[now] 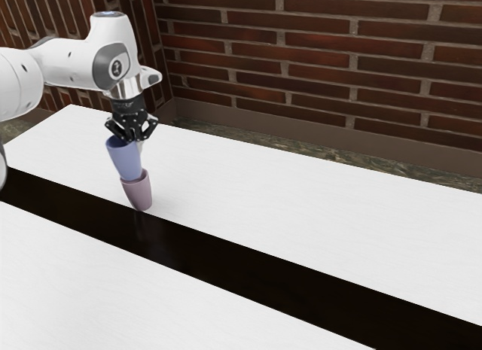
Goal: Place the left cup onto the right cup
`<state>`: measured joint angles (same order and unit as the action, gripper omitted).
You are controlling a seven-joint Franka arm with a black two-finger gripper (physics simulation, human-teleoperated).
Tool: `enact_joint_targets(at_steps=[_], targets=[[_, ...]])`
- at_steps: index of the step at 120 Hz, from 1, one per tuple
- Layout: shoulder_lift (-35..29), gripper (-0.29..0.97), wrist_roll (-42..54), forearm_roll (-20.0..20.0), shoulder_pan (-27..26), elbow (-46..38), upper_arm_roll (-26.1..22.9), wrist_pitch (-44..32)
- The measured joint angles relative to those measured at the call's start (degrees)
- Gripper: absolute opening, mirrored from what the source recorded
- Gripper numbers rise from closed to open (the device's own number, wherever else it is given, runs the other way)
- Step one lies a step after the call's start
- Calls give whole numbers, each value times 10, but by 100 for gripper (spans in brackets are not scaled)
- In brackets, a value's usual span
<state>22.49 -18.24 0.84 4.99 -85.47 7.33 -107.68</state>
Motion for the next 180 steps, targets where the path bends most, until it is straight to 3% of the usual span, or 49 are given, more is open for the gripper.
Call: enact_joint_targets(at_steps=[180], targets=[[53, -8, -8, 0, 14, 41, 8, -34]])
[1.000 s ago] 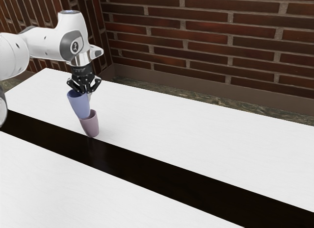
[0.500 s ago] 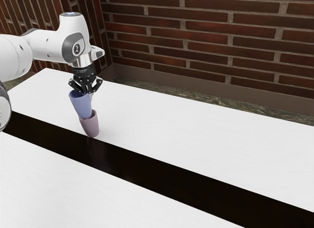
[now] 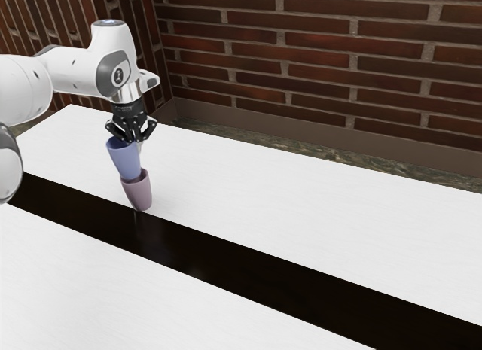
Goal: Place the left cup onto the right cup
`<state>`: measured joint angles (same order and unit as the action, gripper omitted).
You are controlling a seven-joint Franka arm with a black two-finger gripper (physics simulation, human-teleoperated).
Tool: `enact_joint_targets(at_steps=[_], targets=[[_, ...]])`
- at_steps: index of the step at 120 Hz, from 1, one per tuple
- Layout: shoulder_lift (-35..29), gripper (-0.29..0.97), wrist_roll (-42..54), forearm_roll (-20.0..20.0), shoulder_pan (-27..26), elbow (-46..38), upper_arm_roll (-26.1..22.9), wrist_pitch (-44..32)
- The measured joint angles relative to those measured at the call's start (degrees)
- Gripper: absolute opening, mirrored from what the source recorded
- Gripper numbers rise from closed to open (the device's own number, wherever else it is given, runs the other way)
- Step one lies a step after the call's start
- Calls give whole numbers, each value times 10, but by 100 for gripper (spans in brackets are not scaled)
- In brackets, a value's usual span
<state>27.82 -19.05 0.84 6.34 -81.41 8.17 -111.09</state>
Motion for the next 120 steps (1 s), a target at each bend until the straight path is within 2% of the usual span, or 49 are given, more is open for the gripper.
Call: enact_joint_targets(at_steps=[120], targets=[[24, -8, 6, -5, 1, 16, -1, -2]])
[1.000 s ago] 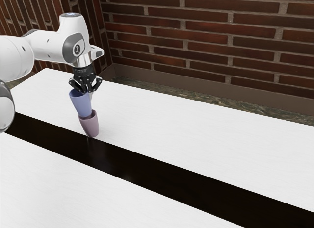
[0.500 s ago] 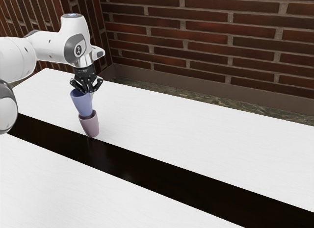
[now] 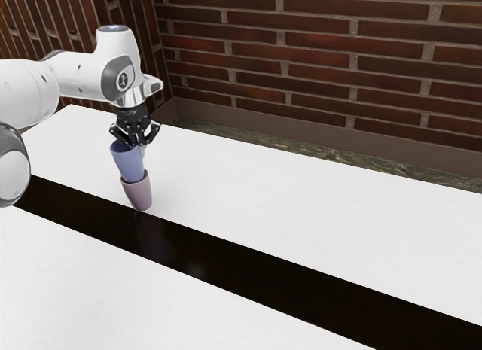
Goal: Place the left cup onto the right cup
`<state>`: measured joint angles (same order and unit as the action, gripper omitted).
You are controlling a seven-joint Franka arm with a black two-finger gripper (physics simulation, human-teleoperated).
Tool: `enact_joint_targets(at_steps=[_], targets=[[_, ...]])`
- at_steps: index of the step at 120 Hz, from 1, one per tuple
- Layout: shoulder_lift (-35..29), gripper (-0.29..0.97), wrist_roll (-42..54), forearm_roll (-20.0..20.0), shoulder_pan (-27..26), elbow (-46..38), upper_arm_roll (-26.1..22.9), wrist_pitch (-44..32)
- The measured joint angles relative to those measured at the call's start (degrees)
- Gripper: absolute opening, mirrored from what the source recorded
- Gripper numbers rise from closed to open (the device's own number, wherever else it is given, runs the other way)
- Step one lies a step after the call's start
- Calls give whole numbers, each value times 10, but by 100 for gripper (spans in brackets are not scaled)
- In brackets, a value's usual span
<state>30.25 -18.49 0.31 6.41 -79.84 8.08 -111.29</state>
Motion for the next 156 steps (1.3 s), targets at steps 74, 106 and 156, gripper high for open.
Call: enact_joint_targets(at_steps=[74, 106, 156], targets=[[9, 10, 1, -8, 0, -6, 0, -14], [4, 51, 1, -21, 1, -7, 0, -15], [-26, 66, 0, -23, 1, -21, 0, -15]])
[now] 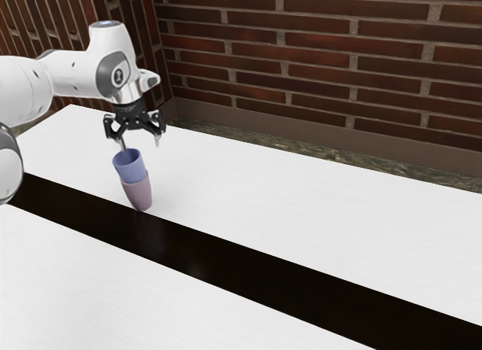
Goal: Place the left cup onto the right cup
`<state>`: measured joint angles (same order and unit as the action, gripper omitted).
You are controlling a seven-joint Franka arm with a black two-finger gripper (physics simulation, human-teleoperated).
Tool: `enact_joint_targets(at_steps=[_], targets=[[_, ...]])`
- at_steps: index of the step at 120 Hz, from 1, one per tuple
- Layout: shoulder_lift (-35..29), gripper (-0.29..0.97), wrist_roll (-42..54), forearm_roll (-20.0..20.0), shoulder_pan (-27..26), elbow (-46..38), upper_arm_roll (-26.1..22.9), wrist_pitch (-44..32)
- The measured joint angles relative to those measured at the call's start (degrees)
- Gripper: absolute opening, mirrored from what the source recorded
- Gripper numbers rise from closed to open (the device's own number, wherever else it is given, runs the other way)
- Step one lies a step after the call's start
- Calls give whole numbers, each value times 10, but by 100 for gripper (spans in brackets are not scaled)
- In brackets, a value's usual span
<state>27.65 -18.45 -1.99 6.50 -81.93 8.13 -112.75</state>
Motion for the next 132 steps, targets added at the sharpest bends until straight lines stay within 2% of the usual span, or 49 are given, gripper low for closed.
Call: enact_joint_targets(at_steps=[28, 64, 132], targets=[[-36, 67, 0, 5, -8, -13, 0, 6], [-121, 68, 0, 5, -46, -48, 0, 25], [-247, 68, 29, 82, -98, -114, -14, 60]])
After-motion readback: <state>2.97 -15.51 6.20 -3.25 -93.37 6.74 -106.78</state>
